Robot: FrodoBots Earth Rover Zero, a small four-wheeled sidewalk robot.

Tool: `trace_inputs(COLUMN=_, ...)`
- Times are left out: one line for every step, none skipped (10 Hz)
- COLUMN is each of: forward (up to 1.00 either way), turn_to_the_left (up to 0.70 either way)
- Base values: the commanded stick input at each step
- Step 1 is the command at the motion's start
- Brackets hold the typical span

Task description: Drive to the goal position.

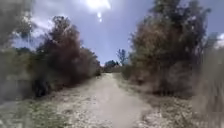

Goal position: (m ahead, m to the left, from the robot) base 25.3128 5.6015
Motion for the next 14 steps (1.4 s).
trace_inputs(forward=0.7, turn_to_the_left=0.0)
trace_inputs(forward=0.7, turn_to_the_left=0.0)
trace_inputs(forward=0.7, turn_to_the_left=0.0)
trace_inputs(forward=0.7, turn_to_the_left=0.0)
trace_inputs(forward=0.7, turn_to_the_left=0.0)
trace_inputs(forward=0.7, turn_to_the_left=0.0)
trace_inputs(forward=0.7, turn_to_the_left=0.0)
trace_inputs(forward=0.7, turn_to_the_left=0.0)
trace_inputs(forward=0.7, turn_to_the_left=0.0)
trace_inputs(forward=0.7, turn_to_the_left=0.0)
trace_inputs(forward=0.7, turn_to_the_left=0.0)
trace_inputs(forward=0.7, turn_to_the_left=0.0)
trace_inputs(forward=0.7, turn_to_the_left=0.0)
trace_inputs(forward=0.7, turn_to_the_left=0.0)
